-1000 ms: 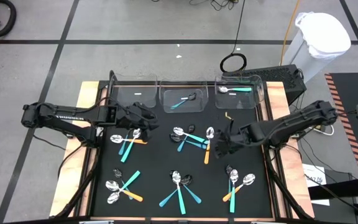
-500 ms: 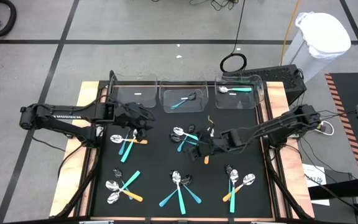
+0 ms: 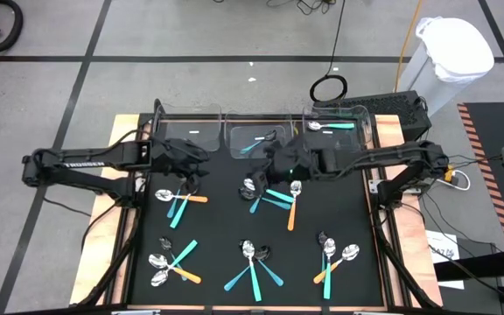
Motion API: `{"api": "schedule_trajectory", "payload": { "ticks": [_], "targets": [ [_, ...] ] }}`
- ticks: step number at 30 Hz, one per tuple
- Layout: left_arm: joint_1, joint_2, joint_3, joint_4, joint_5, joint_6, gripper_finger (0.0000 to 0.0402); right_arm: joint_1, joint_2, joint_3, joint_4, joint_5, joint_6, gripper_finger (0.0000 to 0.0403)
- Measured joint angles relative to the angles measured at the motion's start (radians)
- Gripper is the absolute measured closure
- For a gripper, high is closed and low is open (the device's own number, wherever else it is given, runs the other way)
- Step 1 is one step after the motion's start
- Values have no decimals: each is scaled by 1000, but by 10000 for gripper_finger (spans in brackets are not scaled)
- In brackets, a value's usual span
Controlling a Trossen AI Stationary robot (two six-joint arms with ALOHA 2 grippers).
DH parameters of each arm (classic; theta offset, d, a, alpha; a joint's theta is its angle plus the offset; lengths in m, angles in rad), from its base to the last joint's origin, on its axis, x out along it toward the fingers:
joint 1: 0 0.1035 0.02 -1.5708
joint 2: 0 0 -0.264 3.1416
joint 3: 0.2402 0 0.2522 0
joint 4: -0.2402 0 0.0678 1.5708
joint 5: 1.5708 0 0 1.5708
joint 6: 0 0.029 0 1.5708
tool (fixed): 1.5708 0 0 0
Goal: Sort silverware by color (type)
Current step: Put the yellow spoon into the left transparent bin
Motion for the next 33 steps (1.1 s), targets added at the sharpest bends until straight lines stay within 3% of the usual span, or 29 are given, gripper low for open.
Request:
{"api": "schedule_trajectory", "payload": {
  "ticks": [8,13,22,33],
  "targets": [
    [0,-2,0,-70,-66,-38,162,-18,5,8,261,-2,-314,232],
    [0,-2,0,-159,-68,-155,162,-17,25,8,281,31,-505,232],
    [-38,-2,-1,-338,-94,-295,162,-23,134,7,314,18,-517,232],
    [-55,-1,-42,-338,-92,-322,162,-24,178,7,380,24,-481,232]
  ]
}}
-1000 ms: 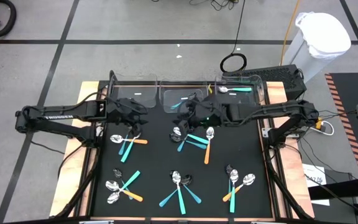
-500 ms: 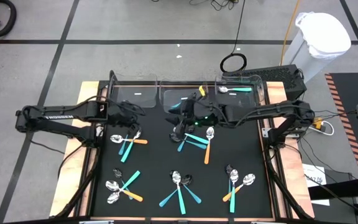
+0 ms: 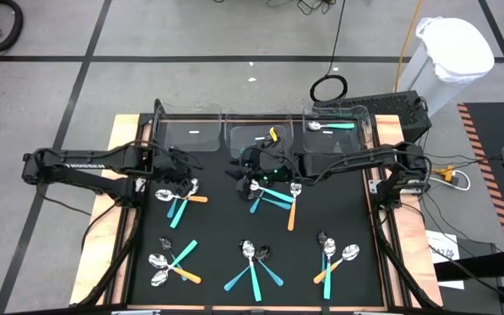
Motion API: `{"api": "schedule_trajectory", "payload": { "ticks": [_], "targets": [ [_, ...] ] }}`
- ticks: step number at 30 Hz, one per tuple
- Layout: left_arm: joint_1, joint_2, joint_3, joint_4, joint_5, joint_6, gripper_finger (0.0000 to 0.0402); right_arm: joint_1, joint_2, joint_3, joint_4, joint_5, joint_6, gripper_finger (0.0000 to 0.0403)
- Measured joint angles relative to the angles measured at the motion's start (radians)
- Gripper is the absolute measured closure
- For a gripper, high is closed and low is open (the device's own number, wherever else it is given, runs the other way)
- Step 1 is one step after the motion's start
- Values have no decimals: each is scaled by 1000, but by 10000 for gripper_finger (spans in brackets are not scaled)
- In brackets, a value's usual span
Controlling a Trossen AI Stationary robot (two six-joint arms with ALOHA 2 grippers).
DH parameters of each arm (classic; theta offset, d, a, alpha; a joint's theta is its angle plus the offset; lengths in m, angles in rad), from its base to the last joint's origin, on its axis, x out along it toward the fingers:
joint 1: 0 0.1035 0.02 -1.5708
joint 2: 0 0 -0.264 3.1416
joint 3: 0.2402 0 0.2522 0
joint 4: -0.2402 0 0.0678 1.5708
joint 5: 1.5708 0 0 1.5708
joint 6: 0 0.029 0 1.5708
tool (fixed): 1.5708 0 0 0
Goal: Sort silverware by color (type)
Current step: Put the yellow spoon into the left transparent bin
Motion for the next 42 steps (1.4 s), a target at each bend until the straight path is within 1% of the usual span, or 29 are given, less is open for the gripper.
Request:
{"api": "schedule_trajectory", "payload": {
  "ticks": [13,19,30,33,36,40,42],
  "targets": [
    [0,0,0,19,-18,0,162,-6,0,0,-15,-11,29,232],
    [0,0,0,19,-34,1,162,-6,14,-2,-56,-23,-3,232],
    [0,0,0,17,-34,7,162,-10,22,-2,-51,-22,-8,232],
    [0,0,0,18,-34,7,162,-22,22,-1,-101,-22,28,232],
    [0,0,0,26,-37,11,162,-31,22,-1,-188,-24,67,232],
    [0,0,0,66,-39,44,162,-31,22,-1,-261,-30,72,232],
    [0,0,0,89,-39,53,162,-30,22,-1,-279,-57,72,232]
  ]
}}
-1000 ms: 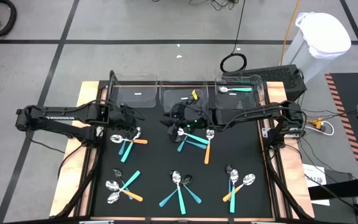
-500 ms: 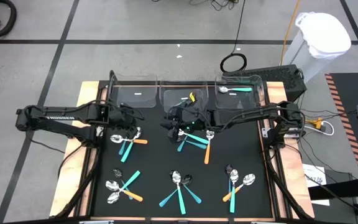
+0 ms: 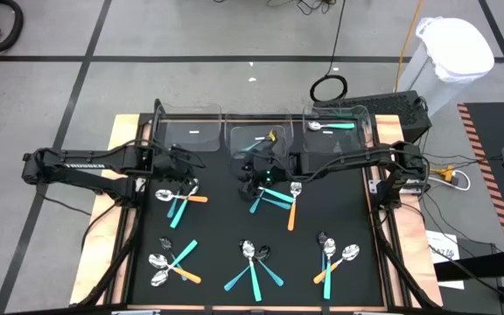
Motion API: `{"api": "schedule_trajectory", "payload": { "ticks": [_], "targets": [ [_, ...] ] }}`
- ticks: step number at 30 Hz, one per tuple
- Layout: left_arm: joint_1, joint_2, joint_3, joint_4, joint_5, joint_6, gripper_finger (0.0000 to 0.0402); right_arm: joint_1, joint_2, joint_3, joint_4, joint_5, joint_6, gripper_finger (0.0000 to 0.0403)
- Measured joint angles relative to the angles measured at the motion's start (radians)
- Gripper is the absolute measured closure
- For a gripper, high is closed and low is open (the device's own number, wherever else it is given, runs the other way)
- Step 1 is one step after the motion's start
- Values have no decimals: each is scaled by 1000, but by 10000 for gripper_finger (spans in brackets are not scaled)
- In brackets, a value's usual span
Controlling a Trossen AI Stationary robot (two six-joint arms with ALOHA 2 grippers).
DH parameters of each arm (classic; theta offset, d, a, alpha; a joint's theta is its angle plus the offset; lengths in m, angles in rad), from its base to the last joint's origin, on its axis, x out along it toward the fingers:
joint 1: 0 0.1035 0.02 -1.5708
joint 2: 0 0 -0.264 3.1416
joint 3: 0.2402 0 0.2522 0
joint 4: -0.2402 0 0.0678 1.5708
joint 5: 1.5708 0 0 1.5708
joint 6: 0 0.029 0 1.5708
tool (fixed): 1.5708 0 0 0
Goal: Sort silverware by color (type)
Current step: Put the yellow spoon into the left transparent bin
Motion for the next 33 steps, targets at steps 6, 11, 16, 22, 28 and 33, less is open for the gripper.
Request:
{"api": "schedule_trajectory", "payload": {
  "ticks": [6,11,16,22,28,33],
  "targets": [
    [0,20,0,33,0,-17,162,-3,0,0,-38,-20,-23,232],
    [-13,42,0,32,4,-27,162,-9,25,1,18,-34,-127,232],
    [-30,41,0,4,-18,-78,162,-9,111,2,185,-199,-256,232],
    [-56,-59,0,3,-18,-176,162,-11,244,83,228,-204,-267,220],
    [-66,-167,0,5,-15,-184,162,-10,397,202,206,-202,-374,199],
    [-66,-222,1,18,-14,-209,162,-27,399,323,-189,-74,60,200]
  ]
}}
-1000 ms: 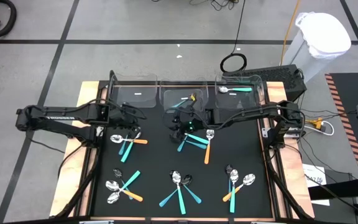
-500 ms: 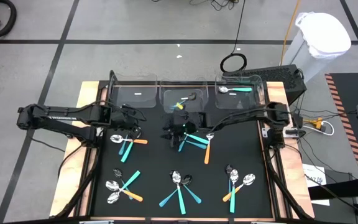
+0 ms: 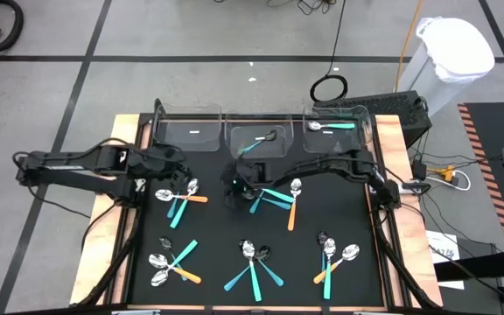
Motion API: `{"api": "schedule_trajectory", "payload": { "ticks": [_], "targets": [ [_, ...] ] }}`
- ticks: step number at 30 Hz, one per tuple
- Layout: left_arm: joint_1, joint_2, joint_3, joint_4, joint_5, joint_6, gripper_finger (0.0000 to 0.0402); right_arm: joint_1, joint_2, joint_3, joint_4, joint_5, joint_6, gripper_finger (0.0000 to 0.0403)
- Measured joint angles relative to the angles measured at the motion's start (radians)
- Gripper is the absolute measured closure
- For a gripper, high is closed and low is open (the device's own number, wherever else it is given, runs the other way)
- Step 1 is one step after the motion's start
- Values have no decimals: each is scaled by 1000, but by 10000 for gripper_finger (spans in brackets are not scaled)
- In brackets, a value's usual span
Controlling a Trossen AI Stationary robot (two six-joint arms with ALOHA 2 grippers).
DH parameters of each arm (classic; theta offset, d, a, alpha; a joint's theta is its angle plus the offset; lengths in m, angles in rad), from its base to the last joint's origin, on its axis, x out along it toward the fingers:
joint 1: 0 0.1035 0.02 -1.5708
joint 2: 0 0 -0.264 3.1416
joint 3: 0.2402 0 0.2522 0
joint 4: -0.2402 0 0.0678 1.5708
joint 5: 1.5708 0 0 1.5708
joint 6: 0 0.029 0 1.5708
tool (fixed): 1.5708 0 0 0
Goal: Sort silverware by color (type)
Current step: Put the yellow spoon into the left transparent bin
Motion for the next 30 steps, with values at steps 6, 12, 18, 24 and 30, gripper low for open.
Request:
{"api": "schedule_trajectory", "payload": {
  "ticks": [6,12,18,24,30],
  "targets": [
    [4,8,0,26,-83,99,162,21,-177,69,-330,163,307,210],
    [30,38,0,99,-97,179,162,31,-294,63,-877,348,511,225],
    [62,89,0,215,-88,344,162,7,-350,-136,-842,211,588,225],
    [69,124,0,299,42,385,162,-48,-384,-442,-548,14,616,225],
    [68,125,0,293,80,404,162,-47,-413,-594,-464,-29,715,223]
  ]
}}
